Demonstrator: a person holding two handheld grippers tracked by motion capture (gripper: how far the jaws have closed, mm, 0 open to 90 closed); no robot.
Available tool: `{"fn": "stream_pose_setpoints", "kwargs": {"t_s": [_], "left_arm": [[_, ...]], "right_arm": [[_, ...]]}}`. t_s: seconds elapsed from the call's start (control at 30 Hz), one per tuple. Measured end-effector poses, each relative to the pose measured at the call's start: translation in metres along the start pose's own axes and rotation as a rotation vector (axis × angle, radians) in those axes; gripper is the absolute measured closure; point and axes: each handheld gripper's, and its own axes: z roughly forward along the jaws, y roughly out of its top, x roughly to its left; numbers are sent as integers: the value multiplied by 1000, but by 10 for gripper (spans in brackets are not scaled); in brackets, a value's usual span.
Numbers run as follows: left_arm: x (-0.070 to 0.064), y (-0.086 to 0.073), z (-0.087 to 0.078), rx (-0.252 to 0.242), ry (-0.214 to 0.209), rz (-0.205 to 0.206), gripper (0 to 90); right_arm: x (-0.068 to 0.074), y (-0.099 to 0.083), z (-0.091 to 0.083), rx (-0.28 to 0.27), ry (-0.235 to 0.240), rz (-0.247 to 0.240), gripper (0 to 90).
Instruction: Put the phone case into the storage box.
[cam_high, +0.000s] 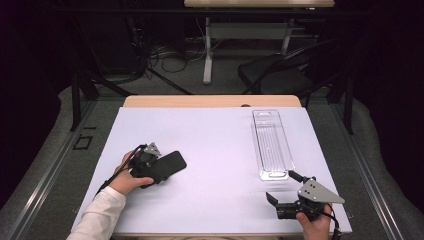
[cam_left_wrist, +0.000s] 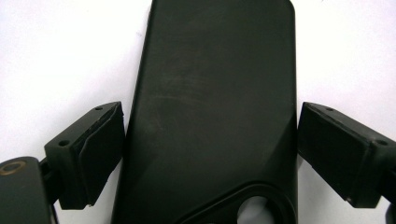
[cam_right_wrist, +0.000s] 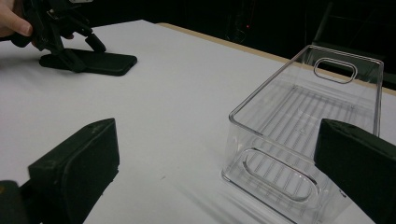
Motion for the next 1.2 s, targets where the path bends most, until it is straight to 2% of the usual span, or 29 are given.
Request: {"fn": "stream_pose_setpoints", "kwargs": {"t_s": [0.27, 0.63, 1.2], "left_arm": [[0, -1, 0, -2, -5, 18, 91], [1, -2, 0, -10, -14, 9, 94], [3, -4, -1, -29, -16, 22, 128]], "right_arm": [[0, 0, 0, 1, 0, -2, 0], [0, 0, 0, 5, 1, -5, 0], [0, 0, 1, 4, 3, -3, 10]]}}
